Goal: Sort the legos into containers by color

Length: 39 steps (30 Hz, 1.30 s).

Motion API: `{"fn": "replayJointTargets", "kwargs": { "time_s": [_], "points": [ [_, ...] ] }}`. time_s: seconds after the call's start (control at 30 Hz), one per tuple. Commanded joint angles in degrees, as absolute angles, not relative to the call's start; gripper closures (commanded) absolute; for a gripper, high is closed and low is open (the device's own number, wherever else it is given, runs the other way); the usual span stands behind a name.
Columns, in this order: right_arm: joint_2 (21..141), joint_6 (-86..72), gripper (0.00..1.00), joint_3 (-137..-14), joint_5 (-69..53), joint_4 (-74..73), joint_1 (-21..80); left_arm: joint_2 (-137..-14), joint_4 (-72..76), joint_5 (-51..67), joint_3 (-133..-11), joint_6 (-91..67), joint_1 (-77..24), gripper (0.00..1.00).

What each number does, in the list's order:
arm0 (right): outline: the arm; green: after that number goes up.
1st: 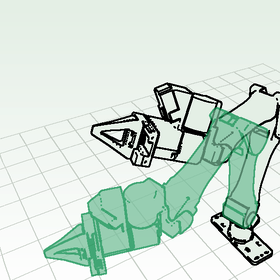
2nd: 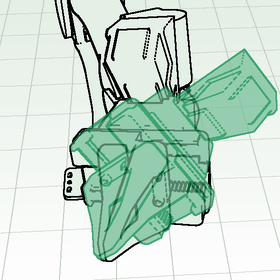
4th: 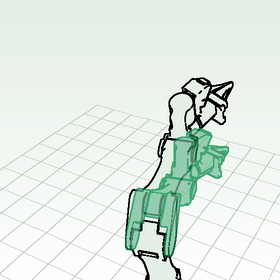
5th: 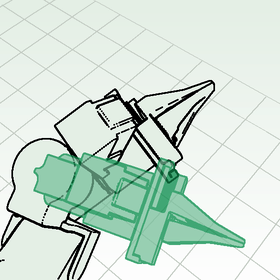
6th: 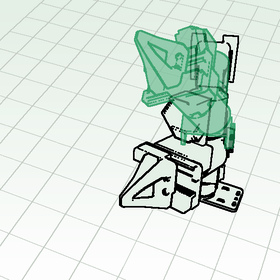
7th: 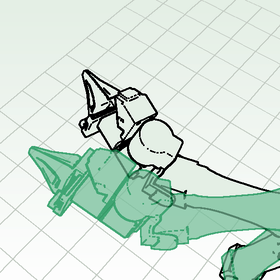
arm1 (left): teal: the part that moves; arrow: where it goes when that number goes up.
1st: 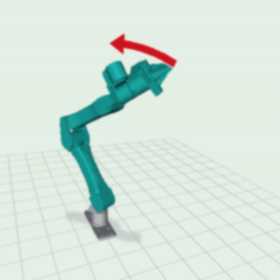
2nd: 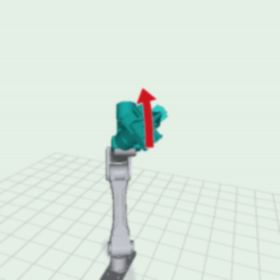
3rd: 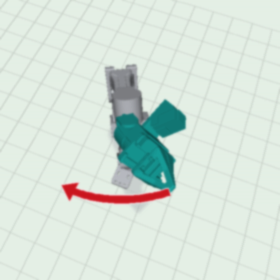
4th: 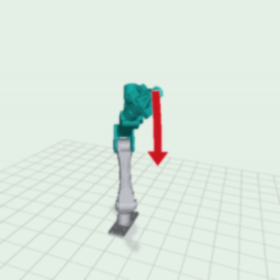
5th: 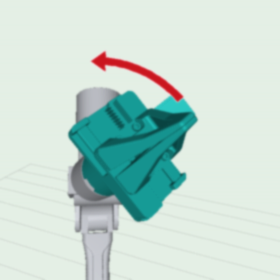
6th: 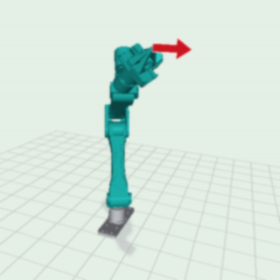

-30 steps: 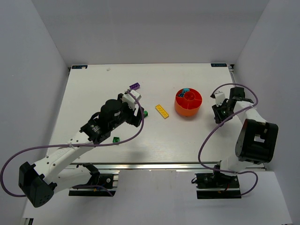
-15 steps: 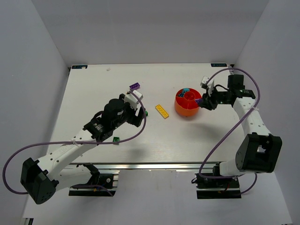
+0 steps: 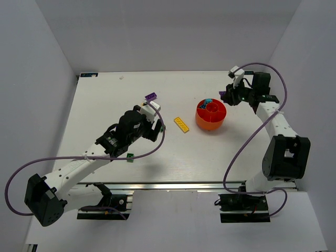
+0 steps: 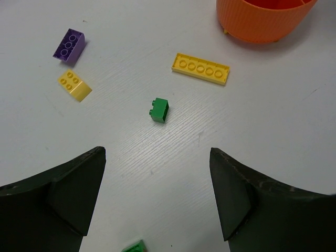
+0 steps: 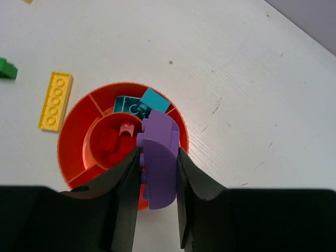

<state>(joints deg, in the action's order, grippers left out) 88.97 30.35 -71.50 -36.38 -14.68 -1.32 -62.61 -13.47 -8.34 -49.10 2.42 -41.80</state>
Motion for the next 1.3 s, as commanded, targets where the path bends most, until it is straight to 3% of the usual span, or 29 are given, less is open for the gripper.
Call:
{"fn": "replayJointTargets", "kwargs": {
  "time_s": [0.0, 0.33, 0.7, 0.87, 1.1, 1.13, 1.27],
  "points": [
    [92.36, 19.17, 0.96, -74.09, -32.79, -6.51, -1.32, -62.75, -13.62, -9.4, -48.51, 2.9, -42.1, 0.1],
    [101.24, 16.08, 0.89, -78.84, -32.44, -6.85, -1.49, -62.84, -13.71, -9.93, -48.34, 3.16, -42.1, 0.09],
    [102.83, 18.54, 0.8, -78.14, -34.72, -10.81, -1.49, -63.02, -13.71, -9.84, -48.43, 3.08, -42.1, 0.09],
    [103.09, 18.63, 0.67, -78.13, -36.21, -12.56, -1.67, -63.19, -13.71, -9.75, -48.43, 2.9, -42.1, 0.08],
    [103.45, 18.11, 0.56, -78.22, -36.56, -13.36, -1.49, -63.63, -13.8, -9.58, -48.52, 2.81, -42.1, 0.08],
    [103.53, 18.11, 0.51, -78.22, -36.21, -13.45, -1.49, -63.72, -13.8, -9.58, -48.6, 2.73, -42.1, 0.08],
    [103.45, 17.93, 0.47, -78.4, -35.77, -13.8, -1.58, -64.07, -13.71, -9.58, -48.6, 2.46, -42.1, 0.07]
  ]
}}
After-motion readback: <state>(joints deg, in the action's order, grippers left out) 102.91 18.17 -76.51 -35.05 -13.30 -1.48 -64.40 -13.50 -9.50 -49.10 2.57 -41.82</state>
